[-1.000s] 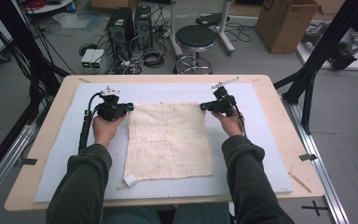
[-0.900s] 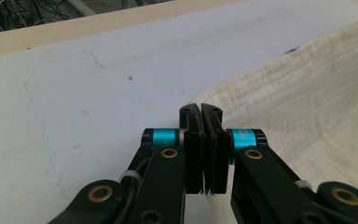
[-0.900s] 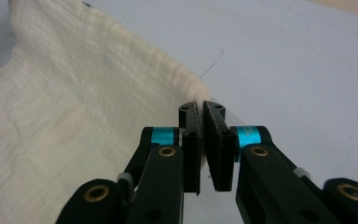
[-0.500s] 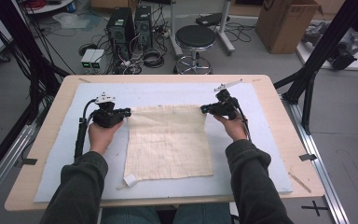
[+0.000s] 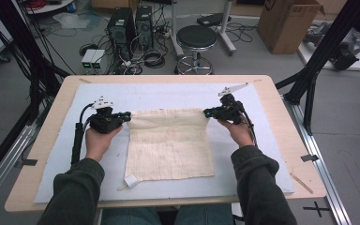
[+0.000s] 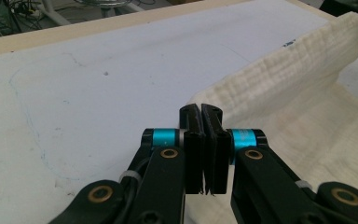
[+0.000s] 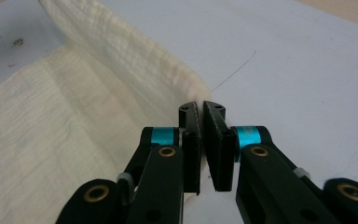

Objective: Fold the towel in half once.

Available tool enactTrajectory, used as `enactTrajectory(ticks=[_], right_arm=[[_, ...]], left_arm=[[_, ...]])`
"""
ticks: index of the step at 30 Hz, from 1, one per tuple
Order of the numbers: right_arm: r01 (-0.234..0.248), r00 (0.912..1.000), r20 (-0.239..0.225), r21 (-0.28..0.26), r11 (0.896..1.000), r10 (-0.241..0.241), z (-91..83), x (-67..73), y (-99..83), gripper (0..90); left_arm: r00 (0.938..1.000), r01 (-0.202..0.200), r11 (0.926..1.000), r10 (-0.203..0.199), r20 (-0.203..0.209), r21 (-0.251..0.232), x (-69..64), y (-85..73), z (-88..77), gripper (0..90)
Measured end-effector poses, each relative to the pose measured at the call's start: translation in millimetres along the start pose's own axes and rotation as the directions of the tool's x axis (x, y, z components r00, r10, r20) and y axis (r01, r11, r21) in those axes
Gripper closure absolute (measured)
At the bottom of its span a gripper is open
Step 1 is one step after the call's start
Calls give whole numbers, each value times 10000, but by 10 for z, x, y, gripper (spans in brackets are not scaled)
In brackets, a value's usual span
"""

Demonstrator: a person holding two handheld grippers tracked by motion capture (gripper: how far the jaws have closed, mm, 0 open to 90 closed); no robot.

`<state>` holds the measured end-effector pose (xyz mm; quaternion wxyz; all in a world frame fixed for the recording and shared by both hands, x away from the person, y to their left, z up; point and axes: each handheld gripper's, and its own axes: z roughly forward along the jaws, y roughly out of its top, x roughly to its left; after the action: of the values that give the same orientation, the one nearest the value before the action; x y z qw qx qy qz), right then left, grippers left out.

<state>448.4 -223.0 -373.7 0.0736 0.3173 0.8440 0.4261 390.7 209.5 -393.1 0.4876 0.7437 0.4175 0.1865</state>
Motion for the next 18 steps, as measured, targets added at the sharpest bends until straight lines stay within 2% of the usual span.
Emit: enactTrajectory(ticks=[6, 12, 18], right_arm=[[123, 9999, -55, -90, 9999, -123, -55, 56, -35, 853], [265, 9996, -111, -188, 9995, -267, -112, 112, -29, 853], [390, 9991, -182, -165, 9991, -393, -130, 154, -38, 853]], left_arm=[[9998, -187, 9998, 187, 95, 8, -36, 6, -67, 874], [9997, -171, 9998, 171, 177, -43, -67, -28, -126, 874], [9989, -398, 9992, 399, 243, -46, -104, -30, -180, 874]])
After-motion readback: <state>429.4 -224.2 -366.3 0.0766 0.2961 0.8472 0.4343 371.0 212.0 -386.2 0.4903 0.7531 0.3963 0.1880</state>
